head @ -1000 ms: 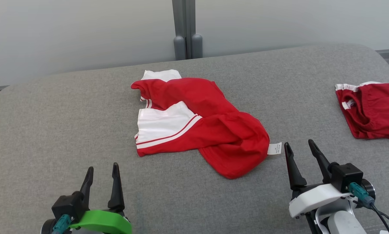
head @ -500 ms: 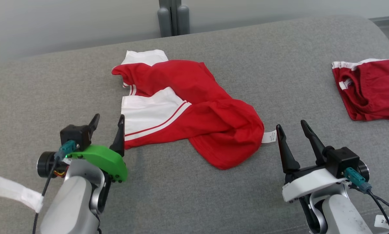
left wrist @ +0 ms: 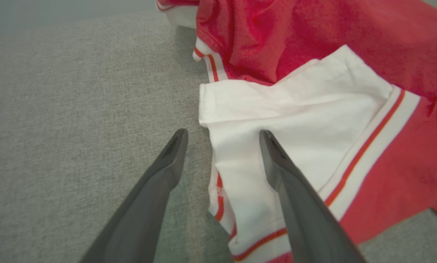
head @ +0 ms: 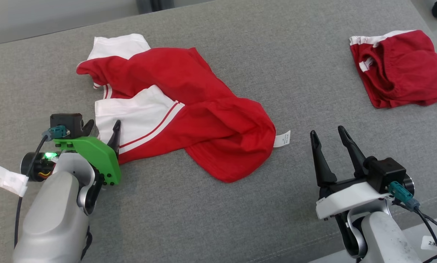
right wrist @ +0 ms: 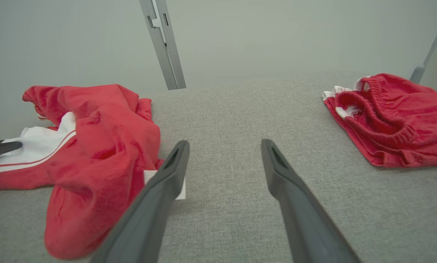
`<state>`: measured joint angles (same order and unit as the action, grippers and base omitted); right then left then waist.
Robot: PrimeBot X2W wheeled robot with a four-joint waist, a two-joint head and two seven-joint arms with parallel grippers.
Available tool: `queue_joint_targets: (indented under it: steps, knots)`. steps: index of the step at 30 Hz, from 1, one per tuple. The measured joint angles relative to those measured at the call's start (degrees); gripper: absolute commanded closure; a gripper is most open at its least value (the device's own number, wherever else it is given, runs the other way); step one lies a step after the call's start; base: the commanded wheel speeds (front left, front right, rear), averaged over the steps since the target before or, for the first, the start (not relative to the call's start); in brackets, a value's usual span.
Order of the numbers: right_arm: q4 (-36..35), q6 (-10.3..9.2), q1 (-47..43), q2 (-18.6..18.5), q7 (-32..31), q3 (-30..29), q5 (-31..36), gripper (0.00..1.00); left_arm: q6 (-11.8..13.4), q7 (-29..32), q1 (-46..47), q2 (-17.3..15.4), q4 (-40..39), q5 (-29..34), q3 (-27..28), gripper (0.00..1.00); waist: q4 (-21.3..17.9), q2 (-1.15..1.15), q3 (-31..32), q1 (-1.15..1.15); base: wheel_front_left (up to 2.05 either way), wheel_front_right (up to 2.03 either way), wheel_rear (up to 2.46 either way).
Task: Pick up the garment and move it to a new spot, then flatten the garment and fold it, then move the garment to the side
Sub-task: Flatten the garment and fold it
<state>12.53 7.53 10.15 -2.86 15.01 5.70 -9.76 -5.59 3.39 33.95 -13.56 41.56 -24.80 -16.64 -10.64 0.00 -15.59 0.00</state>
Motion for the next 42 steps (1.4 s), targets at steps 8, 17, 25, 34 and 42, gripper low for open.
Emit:
queue_joint_targets:
  steps: [8,17,25,34,42]
  knots:
    - [-0.2,0.00,-0.1,0.0,0.0,0.1,-0.2,0.00,-1.0,-2.9,0.8,0.8,1.3,-0.9,-1.3,0.70,-1.2,0.00,-0.2,0.00,0.00,0.00,0.00]
    - [0.2,0.00,-0.6,0.0,0.0,0.0,-0.2,0.00,-1.2,-6.4,0.8,1.4,0.5,-0.9,-3.1,1.00,-0.4,0.00,1.4,0.00,0.00,0.00,0.00]
    - [0.5,0.00,-1.8,0.0,0.0,-2.3,0.3,0.00,-1.5,-10.6,-4.9,0.9,-9.6,-1.4,-4.5,1.00,1.8,0.00,3.8,0.00,0.00,0.00,0.00]
    - [0.7,0.00,-3.6,0.0,0.0,-4.8,0.9,0.00,5.4,-9.9,-24.3,-3.1,-32.8,-3.7,-1.2,1.00,6.3,0.00,6.6,0.00,0.00,0.00,0.00]
    - [1.3,0.00,-4.0,0.0,0.0,-6.2,1.7,0.00,11.8,-8.9,-35.6,-3.9,-42.3,-6.5,3.3,1.00,9.9,0.00,8.6,0.00,0.00,0.00,0.00]
